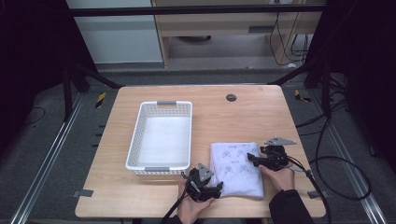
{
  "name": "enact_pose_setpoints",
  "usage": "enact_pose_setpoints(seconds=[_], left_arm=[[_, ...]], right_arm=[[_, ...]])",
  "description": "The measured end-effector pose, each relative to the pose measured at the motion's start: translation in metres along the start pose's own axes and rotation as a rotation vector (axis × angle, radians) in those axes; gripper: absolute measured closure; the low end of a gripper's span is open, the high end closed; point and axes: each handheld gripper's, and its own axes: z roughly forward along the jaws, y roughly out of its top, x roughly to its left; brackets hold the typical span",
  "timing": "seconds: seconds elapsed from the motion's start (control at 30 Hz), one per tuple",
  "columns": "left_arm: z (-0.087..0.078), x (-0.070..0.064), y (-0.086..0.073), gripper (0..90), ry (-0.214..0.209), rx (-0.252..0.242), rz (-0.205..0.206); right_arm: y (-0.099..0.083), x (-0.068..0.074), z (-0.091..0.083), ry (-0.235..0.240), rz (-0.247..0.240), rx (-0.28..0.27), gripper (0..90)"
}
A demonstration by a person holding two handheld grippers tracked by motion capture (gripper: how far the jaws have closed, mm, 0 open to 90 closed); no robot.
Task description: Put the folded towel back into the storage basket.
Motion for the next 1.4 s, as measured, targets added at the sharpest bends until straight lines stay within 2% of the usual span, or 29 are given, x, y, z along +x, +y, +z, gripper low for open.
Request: enact_pose_setpoints(seconds=[0.1, 0.23, 0.27, 0.37, 0.4, 0.6, 0.63, 0.7, 0.73, 0.97, 1.17, 1.2, 1.4], left_arm=[[0.000, -0.002, 0.000, 35.4, -0.001, 0.000, -0.001], [0.000, -0.005, -0.002, 42.5, -0.007, -0.011, -0.020], [0.000, -0.004, -0.003, 44.1, -0.020, -0.013, -0.043], [0.000, -0.004, -0.003, 46.6, -0.022, -0.015, -0.045], [0.000, -0.005, -0.003, 48.1, -0.025, -0.011, -0.047], [0.001, -0.006, -0.002, 54.9, -0.034, -0.008, -0.063], [0.001, -0.006, -0.002, 57.7, -0.039, -0.008, -0.070], [0.001, -0.006, -0.002, 59.7, -0.053, -0.007, -0.084], [0.000, -0.007, -0.002, 62.8, -0.055, -0.009, -0.086], [-0.001, -0.006, -0.003, 71.9, -0.055, -0.037, -0.102], [-0.005, -0.005, -0.004, 75.1, -0.054, -0.063, -0.096], [-0.007, -0.004, -0.003, 75.5, -0.048, -0.066, -0.082], [-0.018, -0.001, 0.003, 75.9, -0.047, -0.094, -0.069]], right_arm=[[-0.002, 0.001, 0.005, -0.003, -0.002, 0.027, 34.2], [-0.003, 0.001, 0.007, 0.004, 0.014, 0.034, 35.7], [-0.004, 0.000, 0.008, 0.016, 0.040, 0.041, 36.6], [-0.005, -0.001, 0.008, 0.027, 0.057, 0.042, 38.0], [-0.007, -0.002, 0.010, 0.044, 0.077, 0.038, 40.6], [-0.007, -0.001, 0.009, 0.069, 0.088, 0.039, 48.7], [-0.007, -0.001, 0.009, 0.076, 0.093, 0.041, 52.4], [-0.007, -0.001, 0.009, 0.084, 0.102, 0.044, 54.0], [-0.006, -0.001, 0.009, 0.097, 0.107, 0.046, 59.3], [-0.005, 0.000, 0.007, 0.102, 0.113, 0.039, 68.2], [-0.002, 0.001, 0.000, 0.109, 0.105, 0.033, 70.4], [-0.001, 0.001, -0.003, 0.117, 0.104, 0.016, 70.7], [0.005, 0.007, -0.012, 0.131, 0.085, -0.024, 71.1]])
